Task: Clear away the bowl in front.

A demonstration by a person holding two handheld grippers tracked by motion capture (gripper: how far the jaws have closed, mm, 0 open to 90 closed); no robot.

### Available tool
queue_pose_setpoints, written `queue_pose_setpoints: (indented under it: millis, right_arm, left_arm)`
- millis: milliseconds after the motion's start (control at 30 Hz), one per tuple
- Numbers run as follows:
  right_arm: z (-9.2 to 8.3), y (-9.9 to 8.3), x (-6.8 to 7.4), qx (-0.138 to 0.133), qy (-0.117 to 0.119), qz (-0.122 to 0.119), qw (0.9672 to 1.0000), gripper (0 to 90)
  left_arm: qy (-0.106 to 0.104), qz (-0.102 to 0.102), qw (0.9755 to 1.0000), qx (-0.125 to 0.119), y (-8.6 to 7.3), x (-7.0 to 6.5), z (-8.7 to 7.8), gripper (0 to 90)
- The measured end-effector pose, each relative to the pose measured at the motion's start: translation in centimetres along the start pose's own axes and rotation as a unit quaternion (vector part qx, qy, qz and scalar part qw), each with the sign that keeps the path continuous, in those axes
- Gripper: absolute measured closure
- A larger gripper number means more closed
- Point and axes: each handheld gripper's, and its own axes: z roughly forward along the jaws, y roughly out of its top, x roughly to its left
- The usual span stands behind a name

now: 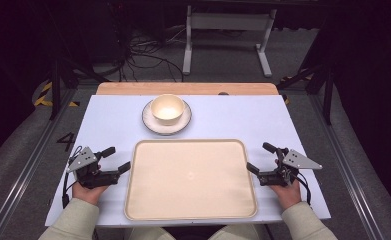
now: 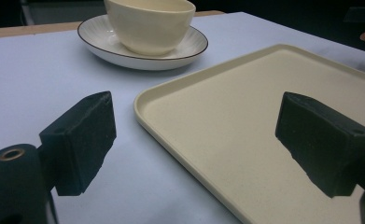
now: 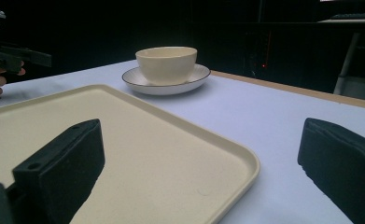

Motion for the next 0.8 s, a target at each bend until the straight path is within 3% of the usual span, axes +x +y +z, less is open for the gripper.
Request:
queue_pose_setpoints:
  millis: [500, 700, 800]
  right_arm:
    - [0.0, 0.0, 0.0, 0.001, 0.001, 0.002, 1.0, 0.8]
    - [0.0, 0.0, 0.0, 0.001, 0.001, 0.001, 1.0, 0.8]
    - [0.0, 0.0, 0.0, 0.002, 0.001, 0.003, 1.0, 0.8]
  left_arm:
    - [-0.001, 0.018, 0.9998, -0.012, 1.3, -1.0, -0.7, 12.1]
    - [-0.002, 0.014, 0.9996, -0.022, 1.9, -1.3, -1.0, 12.0]
    - [-0.002, 0.023, 0.9993, -0.028, 2.3, -1.5, -1.3, 11.8]
